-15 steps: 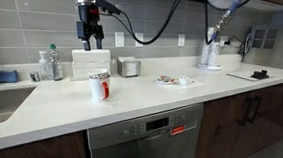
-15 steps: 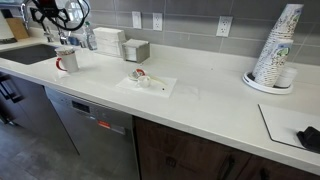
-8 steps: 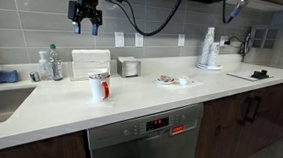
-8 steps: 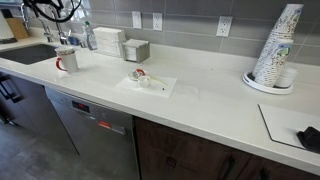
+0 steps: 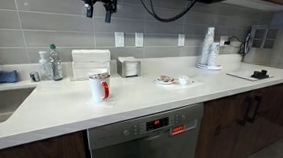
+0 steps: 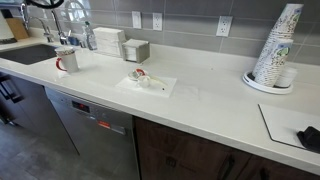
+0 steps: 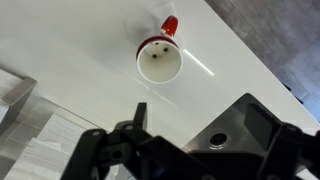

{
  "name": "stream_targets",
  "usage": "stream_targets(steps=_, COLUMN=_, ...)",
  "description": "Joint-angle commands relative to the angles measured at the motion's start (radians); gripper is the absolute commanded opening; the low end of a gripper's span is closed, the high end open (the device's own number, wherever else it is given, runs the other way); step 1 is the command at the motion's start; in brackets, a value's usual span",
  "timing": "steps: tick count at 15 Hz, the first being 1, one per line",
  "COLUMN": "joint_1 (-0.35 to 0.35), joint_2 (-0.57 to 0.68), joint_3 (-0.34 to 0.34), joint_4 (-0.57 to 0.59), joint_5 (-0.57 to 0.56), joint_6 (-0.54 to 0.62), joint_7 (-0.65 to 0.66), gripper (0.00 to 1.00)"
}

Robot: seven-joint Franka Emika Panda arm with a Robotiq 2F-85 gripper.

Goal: Pick up the stick like object on the right side of the counter and put it in the paper cup inside the mug on the left

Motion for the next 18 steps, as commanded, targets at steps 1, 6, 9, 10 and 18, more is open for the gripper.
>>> stream_targets(steps=1, joint_1=-0.04, joint_2=-0.203, joint_3=-0.016, joint_4=-0.244, joint_5=0.061, joint_6=-0.008, joint_7=0.067, gripper=1.0)
stream_targets(steps=6, joint_1=-0.074, joint_2=-0.424, joint_3=-0.035, joint_4=-0.477, joint_5=0.057, joint_6=-0.109, joint_7=0.227, gripper=1.0)
stream_targets(steps=9, joint_1=-0.101, joint_2=-0.558, joint_3=-0.05, joint_4=-0.617, joint_5=0.041, joint_6=-0.208, joint_7=0.291, gripper=1.0)
stream_targets(steps=10, joint_1=-0.111, joint_2=-0.602, joint_3=-0.059, joint_4=-0.664, joint_5=0.046, joint_6=-0.24, joint_7=0.284, gripper=1.0)
stream_targets(steps=18, joint_1=-0.104, joint_2=-0.491, joint_3=-0.036, joint_4=-0.532, joint_5=0.04, joint_6=-0.223, joint_7=0.263, gripper=1.0)
